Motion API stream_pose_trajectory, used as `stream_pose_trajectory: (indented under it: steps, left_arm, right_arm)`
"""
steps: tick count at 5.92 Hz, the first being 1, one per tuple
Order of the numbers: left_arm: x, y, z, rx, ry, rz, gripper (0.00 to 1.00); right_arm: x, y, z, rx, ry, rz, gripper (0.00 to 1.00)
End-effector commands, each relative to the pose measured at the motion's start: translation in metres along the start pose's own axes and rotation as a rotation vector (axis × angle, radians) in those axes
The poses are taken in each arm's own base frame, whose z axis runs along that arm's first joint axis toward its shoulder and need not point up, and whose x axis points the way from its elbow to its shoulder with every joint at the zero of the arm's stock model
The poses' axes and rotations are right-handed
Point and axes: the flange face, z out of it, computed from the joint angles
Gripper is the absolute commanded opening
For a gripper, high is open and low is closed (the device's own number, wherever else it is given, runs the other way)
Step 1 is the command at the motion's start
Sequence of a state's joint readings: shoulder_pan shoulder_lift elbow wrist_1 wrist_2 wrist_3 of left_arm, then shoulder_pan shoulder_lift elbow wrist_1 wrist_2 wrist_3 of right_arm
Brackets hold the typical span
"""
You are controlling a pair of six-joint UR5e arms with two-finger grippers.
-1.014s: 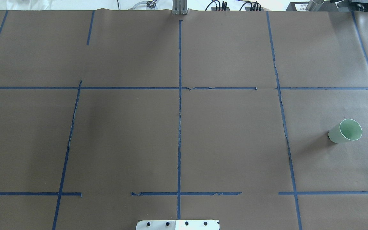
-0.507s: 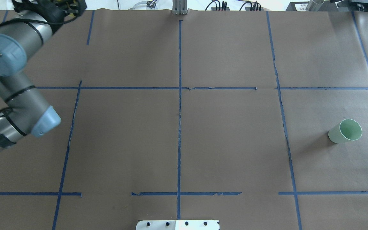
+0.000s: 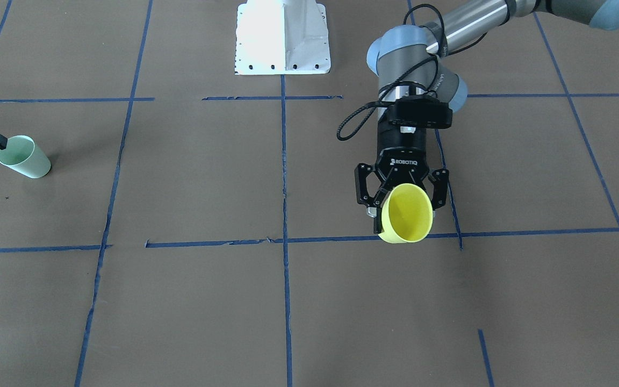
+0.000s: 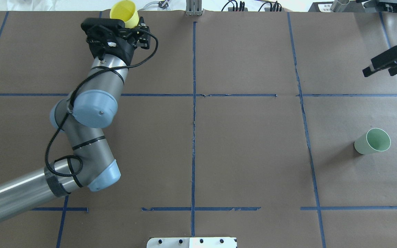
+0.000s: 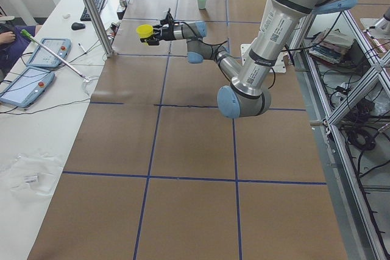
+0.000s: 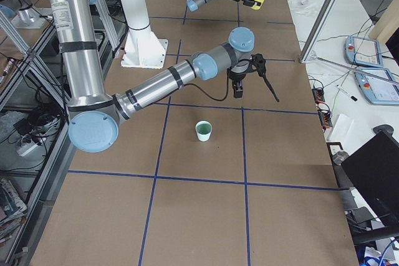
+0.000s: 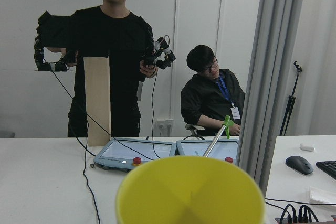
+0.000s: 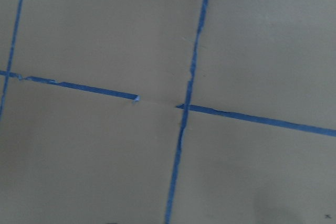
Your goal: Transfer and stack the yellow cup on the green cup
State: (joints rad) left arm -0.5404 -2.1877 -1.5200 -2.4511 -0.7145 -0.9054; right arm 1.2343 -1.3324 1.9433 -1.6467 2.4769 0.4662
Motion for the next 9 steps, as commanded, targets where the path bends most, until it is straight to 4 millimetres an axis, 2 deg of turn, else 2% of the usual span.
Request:
stream_pose_trajectory:
  steps: [1, 2, 3, 4, 5, 6, 7, 8, 9]
  left_arm:
    - [0.065, 0.030, -0.011, 0.056, -0.055, 0.030, 0.65]
    - [0.102, 0.049, -0.014, 0.062, -0.088, 0.019, 0.65]
    - [0.123, 0.067, -0.019, 0.027, -0.104, 0.006, 0.65]
    - [0.141, 0.073, -0.031, 0.010, -0.087, 0.006, 0.65]
    - [0.148, 0.075, -0.038, 0.010, -0.081, 0.002, 0.65]
    - [0.150, 0.079, -0.042, 0.005, -0.076, 0.003, 0.66]
    - [0.151, 0.078, -0.042, 0.004, -0.074, 0.000, 0.66]
    - [0.151, 0.077, -0.043, 0.004, -0.073, -0.001, 0.66]
    - [0.152, 0.078, -0.043, 0.003, -0.072, -0.003, 0.66]
  right_arm:
    - [-0.119, -0.041, -0.003, -0.065, 0.017, 0.080, 1.00]
    - [-0.165, -0.053, 0.003, -0.074, 0.024, 0.123, 1.00]
    - [-0.223, -0.086, 0.011, -0.074, 0.030, 0.178, 1.00]
    - [-0.274, -0.117, 0.017, -0.088, 0.027, 0.225, 1.00]
    - [-0.322, -0.150, 0.021, -0.105, 0.035, 0.256, 1.00]
    - [-0.362, -0.169, 0.030, -0.128, 0.046, 0.252, 1.00]
    - [-0.400, -0.192, 0.048, -0.155, 0.087, 0.262, 1.00]
    - [-0.411, -0.197, 0.068, -0.188, 0.105, 0.254, 1.00]
    - [-0.410, -0.196, 0.081, -0.205, 0.115, 0.203, 1.00]
